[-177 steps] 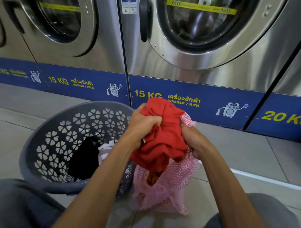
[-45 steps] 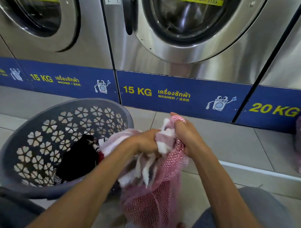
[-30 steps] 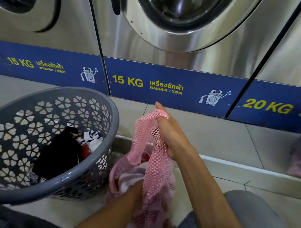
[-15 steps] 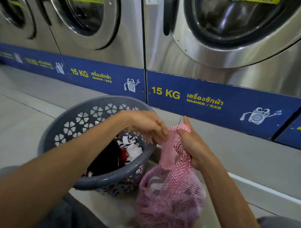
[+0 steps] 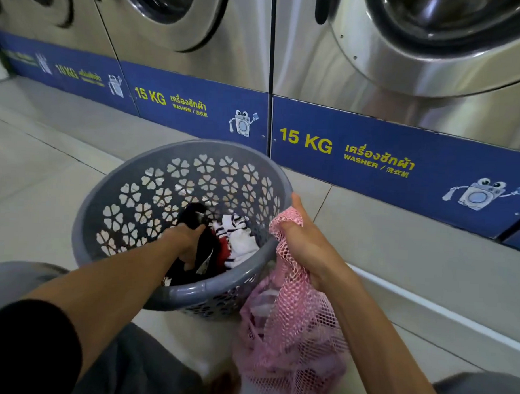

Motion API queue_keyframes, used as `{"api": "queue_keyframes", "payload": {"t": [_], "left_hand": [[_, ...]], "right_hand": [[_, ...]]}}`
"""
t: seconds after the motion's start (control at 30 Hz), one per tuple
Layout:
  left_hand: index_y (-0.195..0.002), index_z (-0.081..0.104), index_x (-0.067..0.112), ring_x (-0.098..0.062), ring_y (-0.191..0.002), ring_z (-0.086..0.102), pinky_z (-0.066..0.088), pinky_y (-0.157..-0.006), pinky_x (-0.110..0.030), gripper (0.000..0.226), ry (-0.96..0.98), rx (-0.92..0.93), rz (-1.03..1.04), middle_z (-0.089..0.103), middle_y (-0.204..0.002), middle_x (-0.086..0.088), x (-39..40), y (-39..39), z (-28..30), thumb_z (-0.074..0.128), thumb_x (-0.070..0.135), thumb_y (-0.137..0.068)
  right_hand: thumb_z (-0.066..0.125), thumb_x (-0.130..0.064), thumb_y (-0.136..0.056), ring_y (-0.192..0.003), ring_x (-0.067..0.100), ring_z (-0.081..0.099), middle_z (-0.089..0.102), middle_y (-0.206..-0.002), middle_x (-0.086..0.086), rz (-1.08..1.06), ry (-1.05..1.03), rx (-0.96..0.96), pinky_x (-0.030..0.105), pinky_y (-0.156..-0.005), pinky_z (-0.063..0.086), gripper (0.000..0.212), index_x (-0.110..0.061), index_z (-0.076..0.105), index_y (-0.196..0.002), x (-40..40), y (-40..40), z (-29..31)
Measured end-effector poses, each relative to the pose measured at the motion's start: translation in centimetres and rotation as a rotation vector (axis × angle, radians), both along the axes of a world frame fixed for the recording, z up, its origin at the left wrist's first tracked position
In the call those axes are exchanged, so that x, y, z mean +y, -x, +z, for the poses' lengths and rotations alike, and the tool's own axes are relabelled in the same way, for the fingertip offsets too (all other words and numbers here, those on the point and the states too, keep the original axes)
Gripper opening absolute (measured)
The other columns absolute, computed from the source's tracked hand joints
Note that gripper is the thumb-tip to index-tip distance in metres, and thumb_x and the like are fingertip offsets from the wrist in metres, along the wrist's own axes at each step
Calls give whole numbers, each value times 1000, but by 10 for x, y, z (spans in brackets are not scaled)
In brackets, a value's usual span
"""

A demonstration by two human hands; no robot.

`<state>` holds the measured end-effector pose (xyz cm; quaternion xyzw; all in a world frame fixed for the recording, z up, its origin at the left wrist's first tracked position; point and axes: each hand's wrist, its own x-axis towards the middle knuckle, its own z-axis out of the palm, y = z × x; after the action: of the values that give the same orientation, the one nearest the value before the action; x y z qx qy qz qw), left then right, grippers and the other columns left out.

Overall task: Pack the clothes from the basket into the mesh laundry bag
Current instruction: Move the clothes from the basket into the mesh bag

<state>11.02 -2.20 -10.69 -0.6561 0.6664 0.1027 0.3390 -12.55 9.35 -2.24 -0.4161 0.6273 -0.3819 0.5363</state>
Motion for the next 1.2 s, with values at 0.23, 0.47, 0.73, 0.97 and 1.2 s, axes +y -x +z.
{"api": "queue_keyframes", "payload": {"t": [0.23,0.47,0.73,0.97,1.2], "left_hand": [[-107,65,24,-27,-110,61,49,-93,-43,48,234,143,-51,64,-115,-3,-5,9,27,68,48,-65],[-96,63,8,-24,-68,54,44,-60,-28,25,326,1060,481,59,-82,-11,-11,0,111,57,13,-72],[-75,56,8,-24,-58,61,54,-63,-30,19,156,1754,690,62,-68,-8,36,45,217,37,9,-73],[-57,56,15,-19,-50,55,48,-54,-23,35,41,1912,677,55,-56,-4,79,88,245,42,23,-88],[-95,67,25,-13,-81,66,52,-69,-26,39,240,912,50,71,-91,4,94,95,137,67,51,-66]], "right_hand": [[47,-34,-84,-127,27,60,55,-148,-8,-23,-28,-74,53,-109,48,74,-62,23,-148,-1,1,2],[41,-19,-105,-103,26,68,53,-141,0,-55,-23,-194,41,-82,62,63,-53,25,-155,2,20,15],[37,-28,-107,-125,35,59,37,-162,5,-142,1,-194,52,-98,54,55,-59,25,-151,18,49,25],[34,-23,-110,-100,30,65,43,-152,2,-220,10,-241,43,-79,59,55,-55,25,-153,23,73,31],[37,-29,-109,-116,37,64,48,-154,10,-258,11,-234,47,-86,60,52,-62,28,-148,22,76,28]]}}
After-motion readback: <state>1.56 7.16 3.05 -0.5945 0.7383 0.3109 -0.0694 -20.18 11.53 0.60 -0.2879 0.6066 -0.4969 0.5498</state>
